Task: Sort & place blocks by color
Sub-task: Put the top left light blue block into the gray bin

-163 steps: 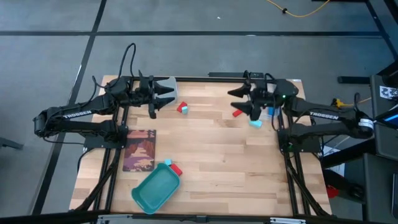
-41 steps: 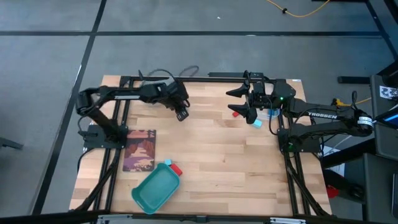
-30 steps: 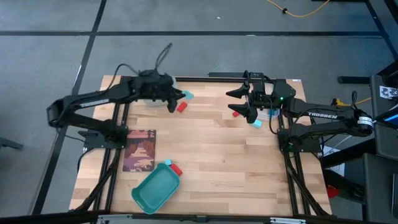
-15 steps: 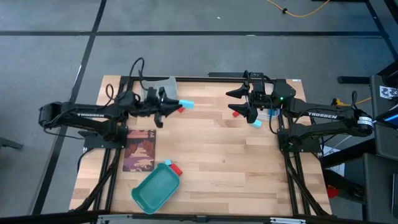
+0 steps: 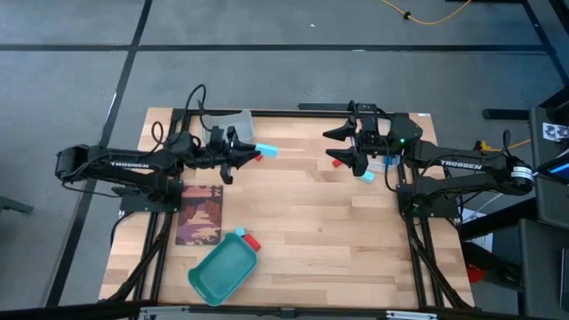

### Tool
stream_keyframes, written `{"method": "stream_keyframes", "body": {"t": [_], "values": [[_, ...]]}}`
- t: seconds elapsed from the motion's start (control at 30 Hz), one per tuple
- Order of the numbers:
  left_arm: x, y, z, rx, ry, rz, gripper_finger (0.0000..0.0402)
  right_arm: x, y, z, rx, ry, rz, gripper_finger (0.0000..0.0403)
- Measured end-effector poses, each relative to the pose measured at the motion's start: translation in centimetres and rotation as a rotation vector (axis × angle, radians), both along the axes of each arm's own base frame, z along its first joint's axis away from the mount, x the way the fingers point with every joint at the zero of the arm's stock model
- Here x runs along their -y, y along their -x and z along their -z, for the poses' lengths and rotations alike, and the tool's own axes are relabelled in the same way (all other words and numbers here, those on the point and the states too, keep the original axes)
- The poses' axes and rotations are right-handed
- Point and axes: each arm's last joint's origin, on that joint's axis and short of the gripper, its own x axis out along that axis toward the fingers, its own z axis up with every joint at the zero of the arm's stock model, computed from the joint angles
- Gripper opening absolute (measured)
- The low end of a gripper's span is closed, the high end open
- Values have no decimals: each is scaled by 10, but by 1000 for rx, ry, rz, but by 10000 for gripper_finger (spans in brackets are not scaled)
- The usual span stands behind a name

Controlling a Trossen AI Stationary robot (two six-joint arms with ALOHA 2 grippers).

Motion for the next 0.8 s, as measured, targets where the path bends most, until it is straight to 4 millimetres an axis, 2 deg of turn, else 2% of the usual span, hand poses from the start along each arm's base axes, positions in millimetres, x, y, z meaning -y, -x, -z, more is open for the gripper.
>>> {"method": "stream_keyframes", "body": {"t": [0.1,0.2,0.37,0.57,0.63,0.8], "values": [[-5,1,-1,0,2,-31,46,0,0,1,-8,1,0,320],[-22,0,-12,-50,12,-98,46,0,0,2,-24,-4,2,320],[-71,9,-35,-366,46,-253,46,0,0,4,-39,-10,4,320],[-137,25,-49,-746,107,-413,46,0,0,4,-41,-12,11,320],[-159,29,-45,-848,152,-467,46,1,0,4,-41,-13,21,320],[-202,38,-8,-1027,358,-543,46,1,0,4,-42,-15,29,320]]}}
